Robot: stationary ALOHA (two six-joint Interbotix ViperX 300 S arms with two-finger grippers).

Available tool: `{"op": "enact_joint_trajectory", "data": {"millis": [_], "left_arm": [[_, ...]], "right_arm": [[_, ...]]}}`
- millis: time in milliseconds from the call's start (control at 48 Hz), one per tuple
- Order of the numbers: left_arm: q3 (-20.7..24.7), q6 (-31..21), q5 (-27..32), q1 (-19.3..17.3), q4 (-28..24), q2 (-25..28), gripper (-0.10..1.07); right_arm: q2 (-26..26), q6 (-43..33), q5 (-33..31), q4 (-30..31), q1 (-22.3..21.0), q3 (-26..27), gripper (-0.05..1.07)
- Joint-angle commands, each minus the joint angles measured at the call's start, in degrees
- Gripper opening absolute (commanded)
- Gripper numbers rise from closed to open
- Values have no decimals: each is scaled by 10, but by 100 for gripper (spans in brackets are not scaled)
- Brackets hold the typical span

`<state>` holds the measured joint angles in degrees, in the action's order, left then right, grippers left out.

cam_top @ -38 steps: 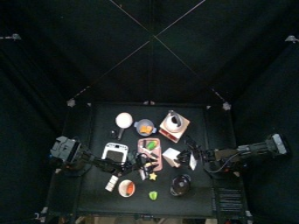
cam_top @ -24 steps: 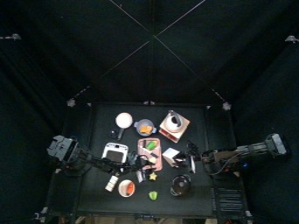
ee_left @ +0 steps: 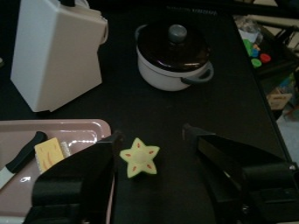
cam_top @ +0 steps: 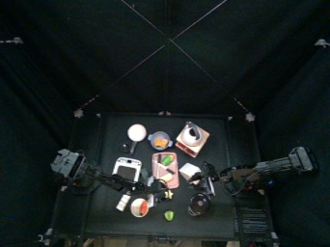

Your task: Grab starfruit bottom

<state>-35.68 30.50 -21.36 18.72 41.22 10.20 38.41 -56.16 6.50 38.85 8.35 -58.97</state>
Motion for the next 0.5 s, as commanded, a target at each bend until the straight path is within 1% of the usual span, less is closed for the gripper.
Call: {"op": "enact_joint_trajectory", "data": {"millis": [0,479], "left_arm": [[8,-1,-2,1,-11,5,100],[19,-2,-6,-5,5,47,100]], "right_arm": [[1,-1,4,-4,0,4,75],[-5,-2,4,-11,1,2,75]]}}
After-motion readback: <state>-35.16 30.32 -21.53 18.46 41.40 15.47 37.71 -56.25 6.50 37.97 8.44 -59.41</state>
